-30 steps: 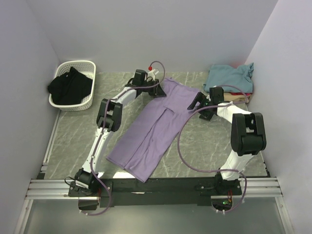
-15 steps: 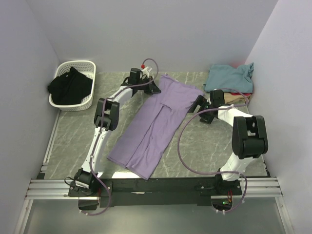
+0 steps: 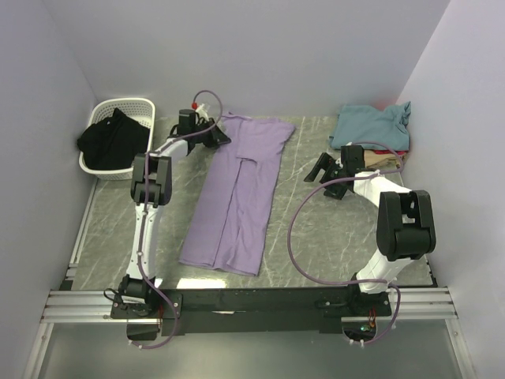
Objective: Fold and stack the t-shirts
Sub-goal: Fold the tshirt
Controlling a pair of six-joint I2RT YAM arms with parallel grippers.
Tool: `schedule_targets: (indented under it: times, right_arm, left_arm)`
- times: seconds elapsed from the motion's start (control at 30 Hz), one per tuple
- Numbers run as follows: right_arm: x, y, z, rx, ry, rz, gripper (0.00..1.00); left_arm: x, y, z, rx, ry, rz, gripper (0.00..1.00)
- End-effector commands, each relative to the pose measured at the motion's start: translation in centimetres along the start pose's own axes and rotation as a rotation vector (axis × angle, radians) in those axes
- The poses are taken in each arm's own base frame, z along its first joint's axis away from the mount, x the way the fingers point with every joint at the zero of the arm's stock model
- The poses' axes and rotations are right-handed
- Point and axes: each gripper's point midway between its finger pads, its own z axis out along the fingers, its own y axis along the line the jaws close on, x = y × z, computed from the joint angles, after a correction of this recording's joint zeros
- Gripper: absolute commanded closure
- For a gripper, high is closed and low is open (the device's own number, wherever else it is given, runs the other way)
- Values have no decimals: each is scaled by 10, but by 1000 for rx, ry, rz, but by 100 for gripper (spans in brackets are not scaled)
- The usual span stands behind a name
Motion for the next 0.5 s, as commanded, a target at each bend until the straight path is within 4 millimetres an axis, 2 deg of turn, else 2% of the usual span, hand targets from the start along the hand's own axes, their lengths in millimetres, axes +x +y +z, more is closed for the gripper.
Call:
schedule_targets:
  times: [0.0,0.07,0.17,0.3,0.33,0.37,0.4,0.43,0.47]
  right_arm:
    - [-13,9,-9,-25,-43,-16,0]
    - [-12,9,-9,-29,-40,-16,0]
    - [-10,9,-6,-35,-31,-18,0]
    - [-9,8,-2,-40,-20,-15,0]
    - [-8,9,-2,-42,-15,-16,0]
    - [-8,9,0,-44,-14,-16,0]
    - [-8,10,0,-47,-13,-16,0]
    - [-9,10,1,-51,-11,-18,0]
    - [-7,10,4,-50,-3,-14,0]
  left_arm:
    - [-31,-16,-28,-9,-74,54,39]
    - [-29,-23,-34,11,-69,62,9]
    - [-39,-42,-43,49,-102,110,2]
    - [-62,-74,-53,126,-160,169,1]
    - [-71,-86,-53,169,-175,182,1]
    - [-74,-93,-52,196,-171,185,1]
    - [-67,-91,-45,228,-141,174,1]
    - [-77,-106,-45,268,-151,179,1]
    - [-77,-111,-43,297,-143,177,1]
